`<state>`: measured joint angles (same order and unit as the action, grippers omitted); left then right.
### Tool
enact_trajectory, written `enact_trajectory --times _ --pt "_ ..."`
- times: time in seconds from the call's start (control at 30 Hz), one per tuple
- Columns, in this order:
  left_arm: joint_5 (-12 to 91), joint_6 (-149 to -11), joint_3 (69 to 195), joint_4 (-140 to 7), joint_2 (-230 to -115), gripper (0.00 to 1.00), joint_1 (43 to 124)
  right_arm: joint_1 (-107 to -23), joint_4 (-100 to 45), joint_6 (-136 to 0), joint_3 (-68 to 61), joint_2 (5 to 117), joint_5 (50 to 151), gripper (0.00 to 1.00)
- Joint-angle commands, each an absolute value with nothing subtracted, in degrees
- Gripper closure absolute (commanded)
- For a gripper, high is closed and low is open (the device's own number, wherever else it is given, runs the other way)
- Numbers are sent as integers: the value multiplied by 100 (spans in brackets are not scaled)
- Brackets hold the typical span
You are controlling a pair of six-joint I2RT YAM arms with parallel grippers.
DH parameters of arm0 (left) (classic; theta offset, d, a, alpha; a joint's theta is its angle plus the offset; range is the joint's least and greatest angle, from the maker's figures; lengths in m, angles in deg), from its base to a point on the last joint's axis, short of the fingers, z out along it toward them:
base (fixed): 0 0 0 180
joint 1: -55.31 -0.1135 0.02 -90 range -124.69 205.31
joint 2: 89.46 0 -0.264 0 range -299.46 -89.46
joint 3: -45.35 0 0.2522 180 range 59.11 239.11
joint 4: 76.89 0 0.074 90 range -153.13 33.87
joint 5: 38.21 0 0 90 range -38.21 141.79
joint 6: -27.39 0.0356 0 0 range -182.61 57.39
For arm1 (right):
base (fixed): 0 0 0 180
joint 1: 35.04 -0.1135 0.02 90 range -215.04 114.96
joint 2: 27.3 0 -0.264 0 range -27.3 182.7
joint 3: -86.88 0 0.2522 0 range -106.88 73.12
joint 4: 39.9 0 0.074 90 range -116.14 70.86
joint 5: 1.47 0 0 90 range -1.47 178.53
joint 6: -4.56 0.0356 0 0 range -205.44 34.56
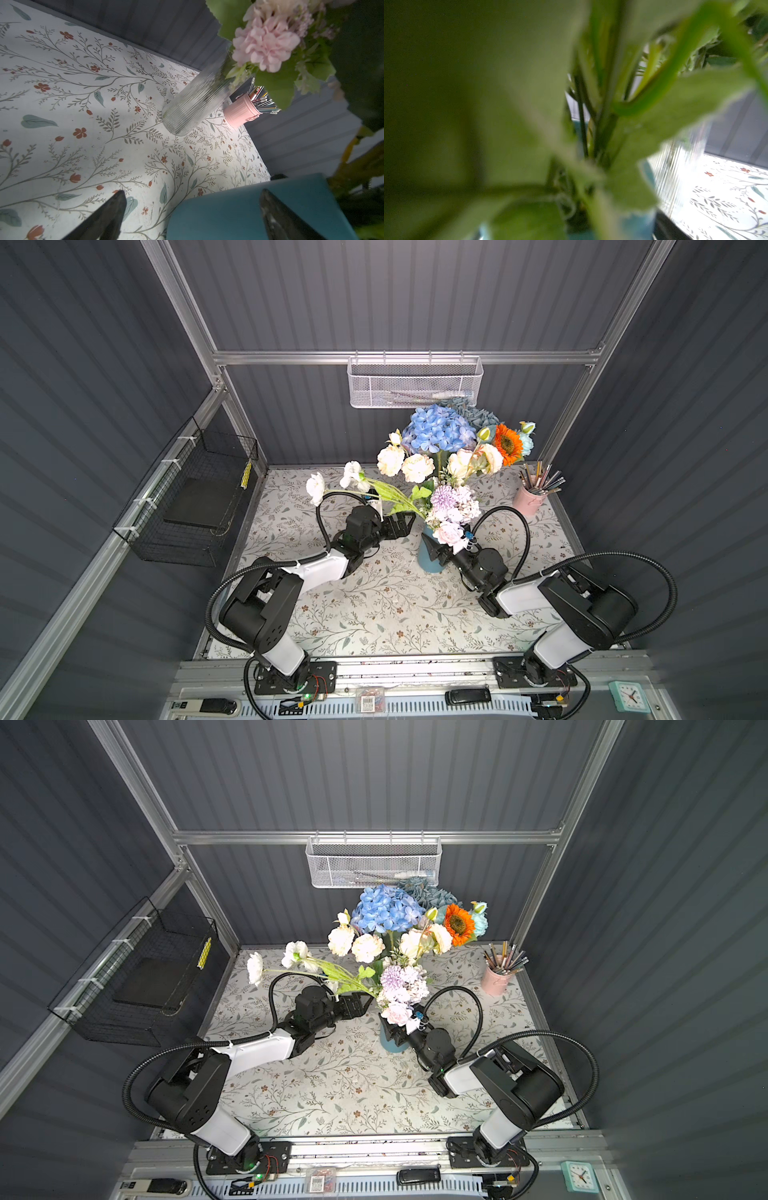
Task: Arrange flowers in a vase
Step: Pick up the vase from the center of the table, then place the vase at the top-center of the table.
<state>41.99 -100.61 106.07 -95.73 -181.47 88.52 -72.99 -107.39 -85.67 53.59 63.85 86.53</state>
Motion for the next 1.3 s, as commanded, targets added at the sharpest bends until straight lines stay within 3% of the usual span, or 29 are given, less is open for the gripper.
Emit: enact_trajectory --times 0.0,0.4,0.7,0.83,1.0,1.27 --pt "4504 -10031 10514 -9399 -17789 0 8535 -7569 -11087 -8676 5322 6158 8568 49" --pt "6008 -9092 10306 -7735 -16641 0 7662 -8496 -11087 -8821 4430 6641 8526 49" --pt "6386 -9628 9878 -7254 -16013 0 6815 -8661 -11086 -8878 3306 7601 8729 49" --pt "6271 -9522 9892 -7166 -15951 0 6762 -8671 -11087 -8955 3015 7742 8787 54" --pt "5633 -9693 9758 -7961 -16309 0 6762 -8667 -11086 -9026 3000 7673 8849 73" --pt "4838 -9974 10025 -8654 -17120 0 6770 -8676 -11090 -9168 2847 7648 8920 78"
